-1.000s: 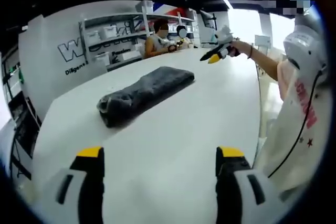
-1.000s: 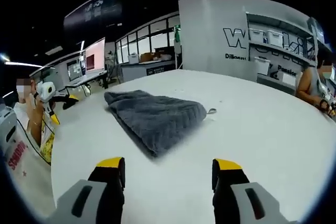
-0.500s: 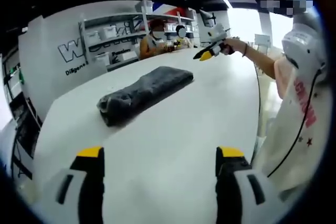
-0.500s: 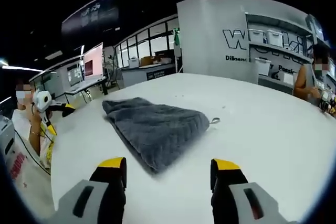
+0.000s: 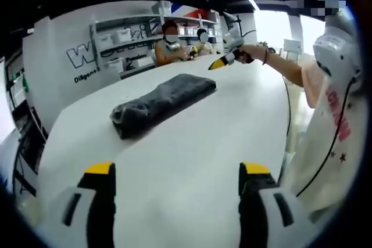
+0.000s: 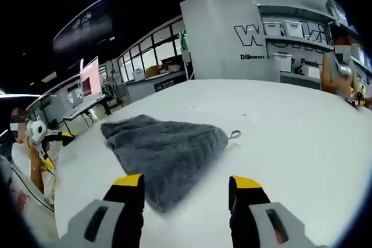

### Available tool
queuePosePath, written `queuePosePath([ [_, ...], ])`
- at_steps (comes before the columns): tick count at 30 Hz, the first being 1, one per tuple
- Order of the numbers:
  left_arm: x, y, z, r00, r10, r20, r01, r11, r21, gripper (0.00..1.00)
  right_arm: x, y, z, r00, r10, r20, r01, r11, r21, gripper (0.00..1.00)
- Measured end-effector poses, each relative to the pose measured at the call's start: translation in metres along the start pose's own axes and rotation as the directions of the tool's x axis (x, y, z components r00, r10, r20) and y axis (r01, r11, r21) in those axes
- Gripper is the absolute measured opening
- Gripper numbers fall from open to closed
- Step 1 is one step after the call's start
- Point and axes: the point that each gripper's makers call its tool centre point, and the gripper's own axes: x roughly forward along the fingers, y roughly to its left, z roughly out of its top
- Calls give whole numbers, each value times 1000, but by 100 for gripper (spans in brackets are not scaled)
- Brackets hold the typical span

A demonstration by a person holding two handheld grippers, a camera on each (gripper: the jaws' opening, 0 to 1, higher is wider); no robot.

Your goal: Fold the towel on the table until its edges align and the towel forms a compact rectangular stack.

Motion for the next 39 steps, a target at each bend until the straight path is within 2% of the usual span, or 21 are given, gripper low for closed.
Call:
queuePosePath([
  [5, 1, 0, 1, 1000, 3, 1, -3, 1000, 0, 92, 15, -11, 6, 1000, -3, -2, 3, 999, 47, 57],
  [11, 2, 0, 0, 1000, 0, 0, 0, 1000, 1, 92, 29, -1, 0, 1000, -3, -31, 5, 998, 62, 57],
  [17, -1, 1, 0, 1000, 4, 4, -4, 1000, -2, 92, 49, -10, -2, 998, 6, -65, 0, 996, 91, 57],
  [23, -3, 2, -2, 1000, 9, 5, -9, 1000, -7, 92, 54, 0, -17, 997, 13, -81, -1, 988, 153, 55],
  [32, -5, 3, -4, 1000, 11, 2, -11, 1000, -10, 92, 63, -5, -21, 996, 32, -89, -13, 979, 203, 54],
  [35, -5, 3, -4, 1000, 12, 1, -12, 1000, -10, 92, 64, -2, -24, 996, 32, -88, -14, 981, 195, 51],
  [36, -5, 3, -4, 1000, 12, 1, -12, 1000, -10, 92, 67, -8, -21, 996, 32, -88, -14, 981, 195, 51],
  [39, -5, 3, -5, 1000, 12, 0, -12, 1000, -11, 92, 69, -6, -23, 994, 47, -99, -26, 979, 200, 43],
])
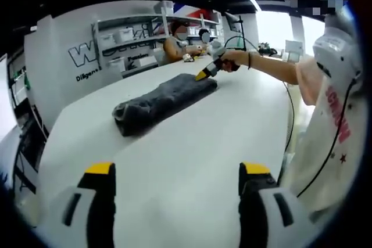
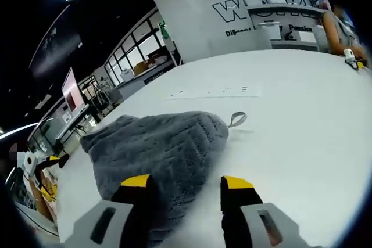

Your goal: Fold the towel on the table until its edges align and the towel forms a compact rectangular stack.

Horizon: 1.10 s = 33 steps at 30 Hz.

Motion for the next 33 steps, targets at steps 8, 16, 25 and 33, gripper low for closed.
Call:
queuePosePath([
  [8, -1, 1, -2, 1000, 4, -3, -4, 1000, -3, 92, 7, -1, -3, 1000, 16, -24, -16, 1000, 9, 29],
  [16, 0, -1, -4, 1000, 0, -10, 0, 1000, -2, 92, 4, 11, -11, 999, 27, -30, -28, 999, -19, 13],
  [25, 1, -1, -3, 1000, 1, -11, -1, 1000, 1, 92, -9, -5, -6, 998, 35, -43, -35, 999, 1, 11],
  [33, 1, -2, -4, 1000, -2, -14, 2, 1000, 2, 92, -42, -15, -13, 999, 9, -44, -9, 1000, -4, 10],
])
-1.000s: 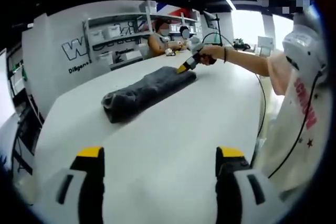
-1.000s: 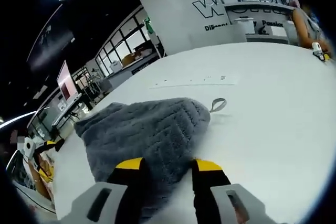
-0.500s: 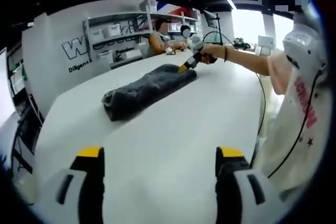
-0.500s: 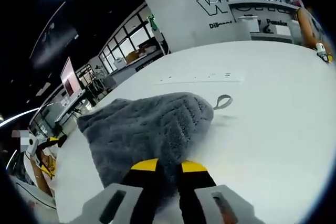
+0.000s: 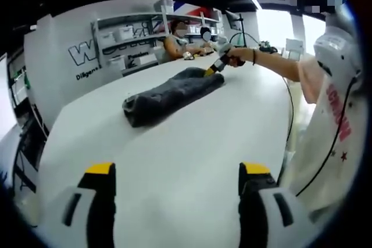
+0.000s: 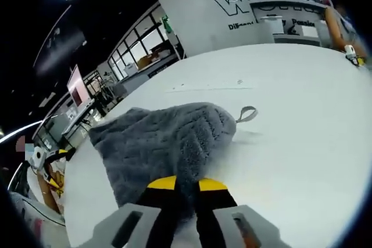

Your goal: Fold the towel on the table until its edges align and the towel forms a compact rectangular stack.

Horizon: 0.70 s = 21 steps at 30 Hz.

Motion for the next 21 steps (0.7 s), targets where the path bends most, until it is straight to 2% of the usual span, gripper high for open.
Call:
queuePosePath([
  [5, 2, -1, 1, 1000, -7, -3, 7, 1000, 5, 92, -21, -18, -4, 1000, -29, -5, 29, 1000, 7, 10],
  [13, 5, -4, 4, 1000, -16, -4, 16, 1000, 12, 92, -47, -33, -13, 996, -79, -27, 79, 997, 1, 10],
  [18, 5, -6, 4, 1000, -17, -5, 17, 1000, 12, 92, -57, -36, -9, 994, -106, -31, 106, 994, -8, 10],
  [21, 6, -7, 4, 1000, -19, -7, 19, 1000, 14, 92, -56, -29, -6, 995, -101, -24, 101, 995, 20, 10],
])
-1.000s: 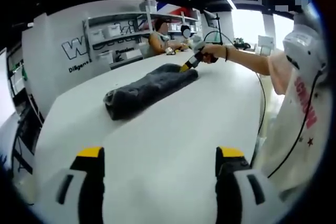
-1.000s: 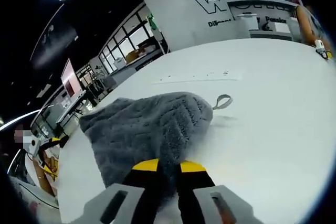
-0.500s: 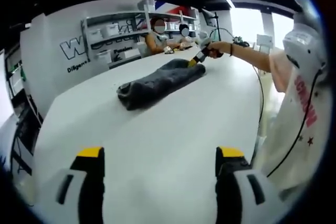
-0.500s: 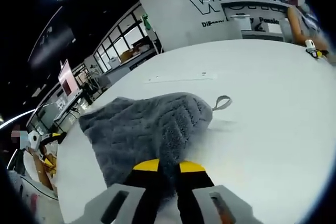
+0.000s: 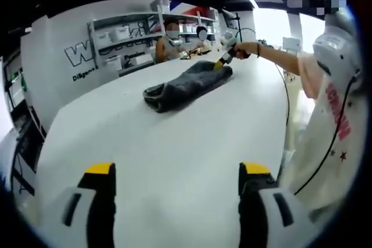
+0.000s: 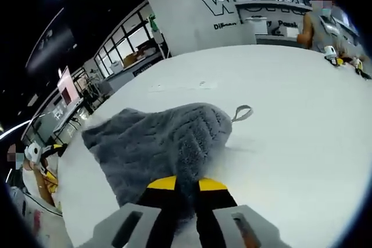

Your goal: Fold the towel on the table until its edges align and the towel forms a compact rectangular stack.

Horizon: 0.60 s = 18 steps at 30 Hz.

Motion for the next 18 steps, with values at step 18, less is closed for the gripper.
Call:
queuePosePath([
  [18, -2, -3, 0, 1000, -6, 11, 6, 1000, 6, 92, 16, 58, 41, 992, 107, 68, -97, 986, -134, 8],
])
